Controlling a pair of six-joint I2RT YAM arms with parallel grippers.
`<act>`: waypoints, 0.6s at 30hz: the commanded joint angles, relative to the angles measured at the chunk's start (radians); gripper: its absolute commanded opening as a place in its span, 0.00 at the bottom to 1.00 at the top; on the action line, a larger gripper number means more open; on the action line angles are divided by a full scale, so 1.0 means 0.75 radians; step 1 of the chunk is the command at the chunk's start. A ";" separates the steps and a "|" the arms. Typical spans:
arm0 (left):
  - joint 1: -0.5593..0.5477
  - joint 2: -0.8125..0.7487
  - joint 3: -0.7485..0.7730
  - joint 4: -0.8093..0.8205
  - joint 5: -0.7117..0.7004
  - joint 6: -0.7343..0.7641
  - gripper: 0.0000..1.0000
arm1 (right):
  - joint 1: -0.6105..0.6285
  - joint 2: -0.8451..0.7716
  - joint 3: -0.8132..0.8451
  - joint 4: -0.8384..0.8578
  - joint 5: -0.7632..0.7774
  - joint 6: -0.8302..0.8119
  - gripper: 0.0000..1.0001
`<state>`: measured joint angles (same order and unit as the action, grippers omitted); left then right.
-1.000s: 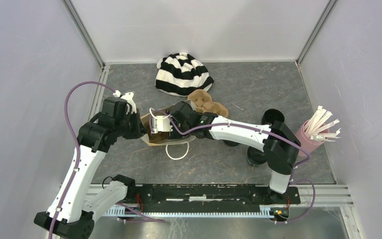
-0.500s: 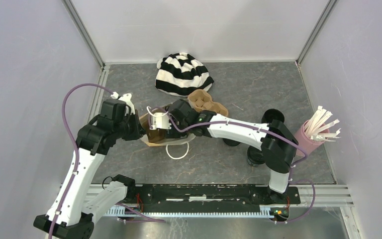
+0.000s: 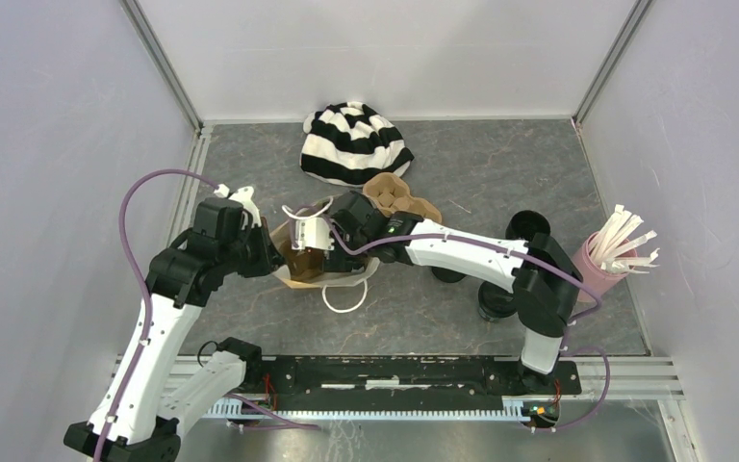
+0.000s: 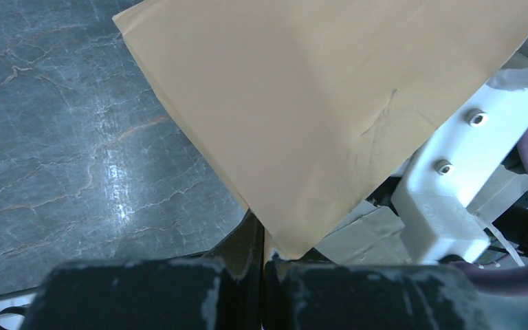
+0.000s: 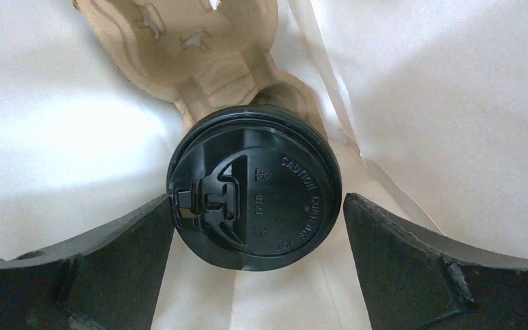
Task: Pack the takeout coffee
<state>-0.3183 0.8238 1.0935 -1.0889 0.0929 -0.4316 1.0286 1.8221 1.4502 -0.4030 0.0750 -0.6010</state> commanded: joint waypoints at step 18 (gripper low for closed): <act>-0.003 0.058 0.098 0.006 0.048 -0.110 0.02 | 0.060 -0.142 0.104 -0.223 0.078 0.144 0.98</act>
<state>-0.3183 0.8677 1.1202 -1.0977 0.1154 -0.4824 1.0653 1.7359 1.4727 -0.5556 0.0689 -0.5285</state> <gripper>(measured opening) 0.025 0.979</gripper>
